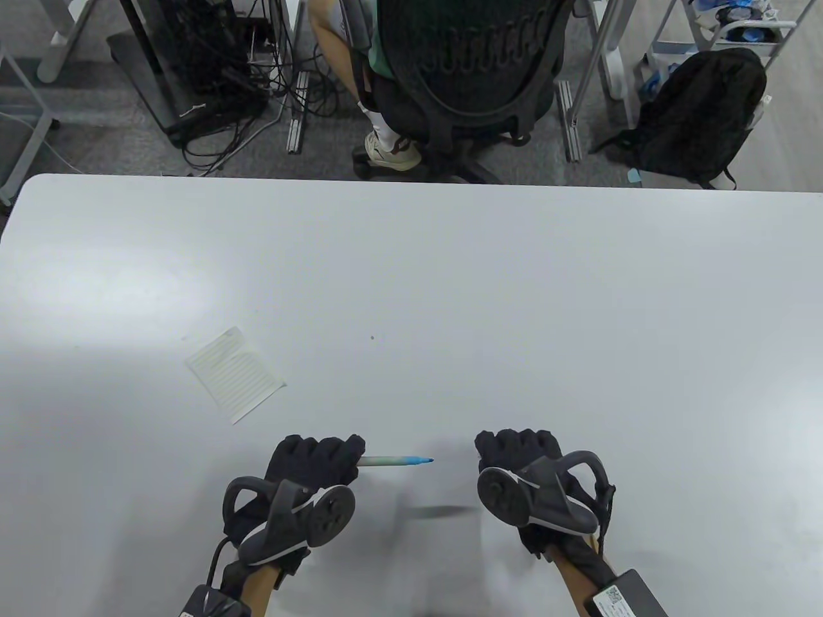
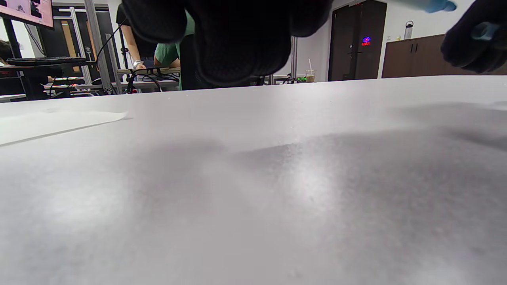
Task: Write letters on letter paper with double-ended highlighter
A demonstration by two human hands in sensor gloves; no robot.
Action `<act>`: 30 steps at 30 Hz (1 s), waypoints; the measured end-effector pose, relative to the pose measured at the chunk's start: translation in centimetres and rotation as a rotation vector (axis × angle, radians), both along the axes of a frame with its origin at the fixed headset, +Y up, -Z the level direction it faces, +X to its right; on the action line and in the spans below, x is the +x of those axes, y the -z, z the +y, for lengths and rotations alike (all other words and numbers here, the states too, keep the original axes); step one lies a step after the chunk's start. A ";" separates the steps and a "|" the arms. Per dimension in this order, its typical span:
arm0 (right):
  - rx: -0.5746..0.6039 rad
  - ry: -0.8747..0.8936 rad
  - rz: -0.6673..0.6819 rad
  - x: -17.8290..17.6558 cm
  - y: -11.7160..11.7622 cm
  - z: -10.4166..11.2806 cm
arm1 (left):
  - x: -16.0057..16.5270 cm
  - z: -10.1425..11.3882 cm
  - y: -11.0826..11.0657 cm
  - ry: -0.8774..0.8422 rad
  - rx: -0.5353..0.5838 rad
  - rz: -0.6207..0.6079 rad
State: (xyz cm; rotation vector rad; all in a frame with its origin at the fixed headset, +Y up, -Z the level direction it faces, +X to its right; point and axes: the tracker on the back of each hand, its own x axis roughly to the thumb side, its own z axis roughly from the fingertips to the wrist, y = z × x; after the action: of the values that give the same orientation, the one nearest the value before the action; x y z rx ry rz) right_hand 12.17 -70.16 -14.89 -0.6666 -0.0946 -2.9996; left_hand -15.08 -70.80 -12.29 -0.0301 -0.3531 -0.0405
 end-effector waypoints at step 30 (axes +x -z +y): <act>-0.031 -0.293 -0.177 1.2 4.5 -3.2 | 0.2 -0.3 0.3 -0.016 -0.060 0.005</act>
State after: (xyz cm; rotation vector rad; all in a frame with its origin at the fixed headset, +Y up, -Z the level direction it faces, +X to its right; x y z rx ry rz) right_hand 13.34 -73.35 -19.39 -0.3520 -0.2264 -2.7700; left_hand -14.85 -71.10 -12.60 -0.0868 -0.3494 -0.0144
